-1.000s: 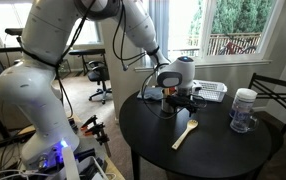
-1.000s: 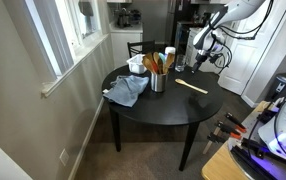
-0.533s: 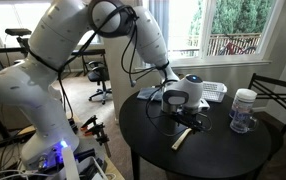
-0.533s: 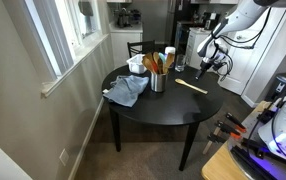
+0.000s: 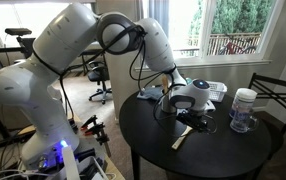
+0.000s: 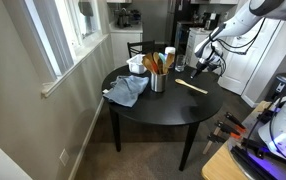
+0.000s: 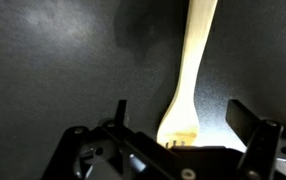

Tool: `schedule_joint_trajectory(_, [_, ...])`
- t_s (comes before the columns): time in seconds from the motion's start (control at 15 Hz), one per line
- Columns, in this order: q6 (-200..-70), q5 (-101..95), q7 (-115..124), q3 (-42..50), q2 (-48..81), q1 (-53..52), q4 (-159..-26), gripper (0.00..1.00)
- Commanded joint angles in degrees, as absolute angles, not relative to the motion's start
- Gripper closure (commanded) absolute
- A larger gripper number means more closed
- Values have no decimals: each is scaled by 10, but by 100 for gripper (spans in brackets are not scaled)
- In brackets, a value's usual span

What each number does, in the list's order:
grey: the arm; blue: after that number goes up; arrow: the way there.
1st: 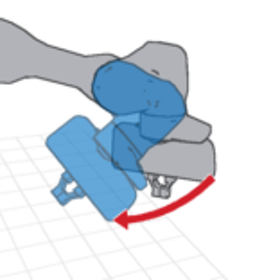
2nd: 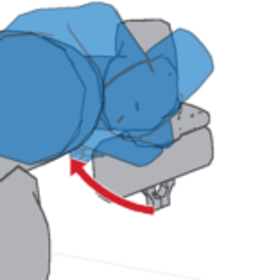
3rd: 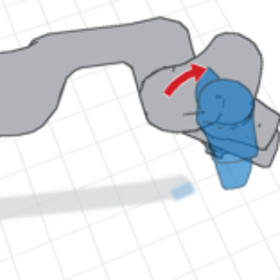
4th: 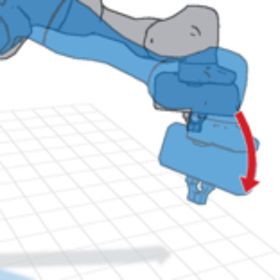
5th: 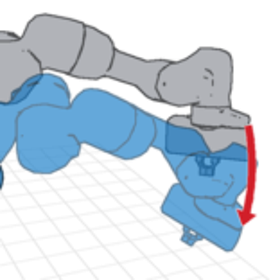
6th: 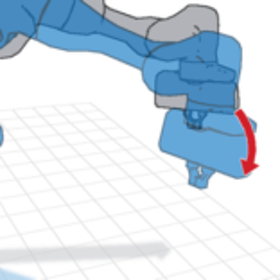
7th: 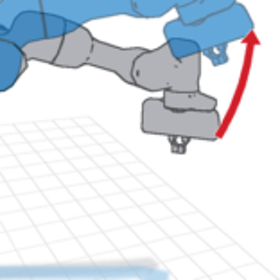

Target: Pick up the cooking stick and put it in the silver tin

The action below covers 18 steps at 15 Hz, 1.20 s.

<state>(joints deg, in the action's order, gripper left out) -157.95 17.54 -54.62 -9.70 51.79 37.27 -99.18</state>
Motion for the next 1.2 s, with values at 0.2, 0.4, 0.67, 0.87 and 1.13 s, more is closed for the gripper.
schedule_joint_trajectory(0.2, [-1533, 131, -534, -104, 596, 344, -906, 0])
schedule_joint_trajectory(0.4, [-1513, 119, -531, -96, 621, 328, -880, 0])
schedule_joint_trajectory(0.67, [-1485, 100, -512, -64, 634, 299, -854, 0])
schedule_joint_trajectory(0.87, [-1455, 85, -490, -36, 631, 276, -847, 0])
schedule_joint_trajectory(1.13, [-1435, 65, -466, -10, 621, 253, -851, 0])
